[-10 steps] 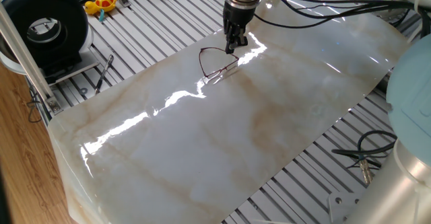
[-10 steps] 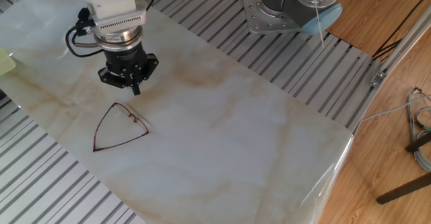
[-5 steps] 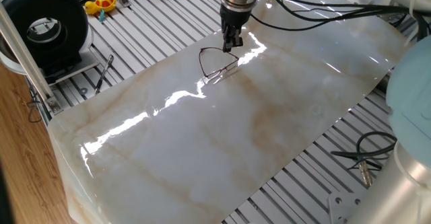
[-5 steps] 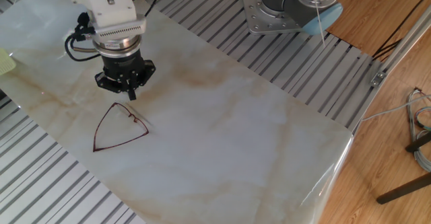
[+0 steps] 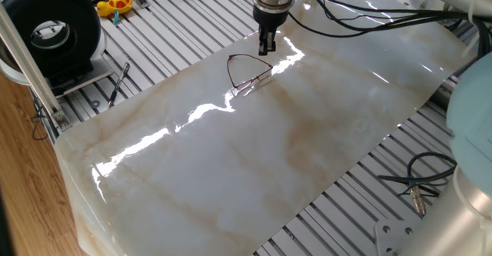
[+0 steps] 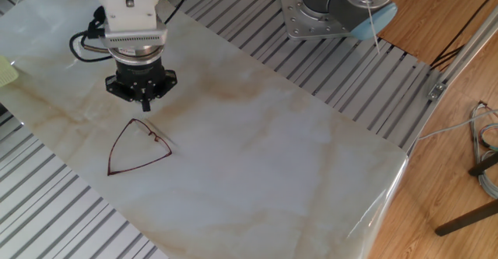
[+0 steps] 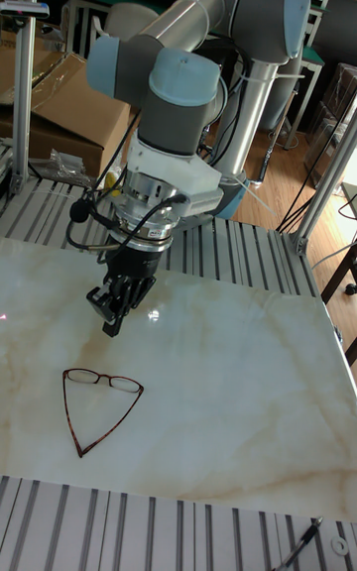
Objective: Unfold the leg of the glasses (with one hand)
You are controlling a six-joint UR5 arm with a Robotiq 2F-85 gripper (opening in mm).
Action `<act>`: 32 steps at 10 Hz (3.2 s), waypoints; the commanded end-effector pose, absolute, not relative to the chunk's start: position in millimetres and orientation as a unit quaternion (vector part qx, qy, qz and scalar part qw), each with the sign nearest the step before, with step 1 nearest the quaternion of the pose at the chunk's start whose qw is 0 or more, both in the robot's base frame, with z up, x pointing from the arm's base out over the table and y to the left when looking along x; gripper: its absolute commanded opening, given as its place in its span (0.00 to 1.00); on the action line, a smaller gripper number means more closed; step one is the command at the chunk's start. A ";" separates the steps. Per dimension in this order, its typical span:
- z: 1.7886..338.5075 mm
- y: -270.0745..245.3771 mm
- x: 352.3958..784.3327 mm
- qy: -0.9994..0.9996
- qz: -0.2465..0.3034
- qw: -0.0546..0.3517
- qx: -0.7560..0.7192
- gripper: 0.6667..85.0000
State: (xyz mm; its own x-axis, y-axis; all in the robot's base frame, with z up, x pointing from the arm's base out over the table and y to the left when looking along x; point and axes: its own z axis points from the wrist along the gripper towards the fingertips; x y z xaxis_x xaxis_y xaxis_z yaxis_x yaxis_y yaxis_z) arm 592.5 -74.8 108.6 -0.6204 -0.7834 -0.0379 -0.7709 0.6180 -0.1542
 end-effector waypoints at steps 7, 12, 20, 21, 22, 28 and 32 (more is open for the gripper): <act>73.2 -70.6 642.5 0.900 -0.069 0.066 -0.425 0.01; 50.2 -49.1 662.0 0.898 -0.048 0.089 -0.428 0.01; 37.7 -63.0 669.8 0.896 -0.071 0.088 -0.430 0.01; 33.7 -60.4 671.4 0.896 -0.072 0.090 -0.429 0.01; 32.5 -61.6 671.5 0.896 -0.078 0.090 -0.429 0.01; 28.6 -52.8 667.3 0.897 -0.067 0.089 -0.428 0.01; 22.7 -41.5 670.3 0.898 -0.071 0.095 -0.424 0.01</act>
State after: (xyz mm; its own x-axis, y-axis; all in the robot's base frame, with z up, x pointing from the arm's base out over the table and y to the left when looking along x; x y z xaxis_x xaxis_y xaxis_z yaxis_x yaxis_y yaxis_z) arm 667.7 -50.1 27.2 -0.6174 -0.7811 -0.0936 -0.7556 0.6219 -0.2056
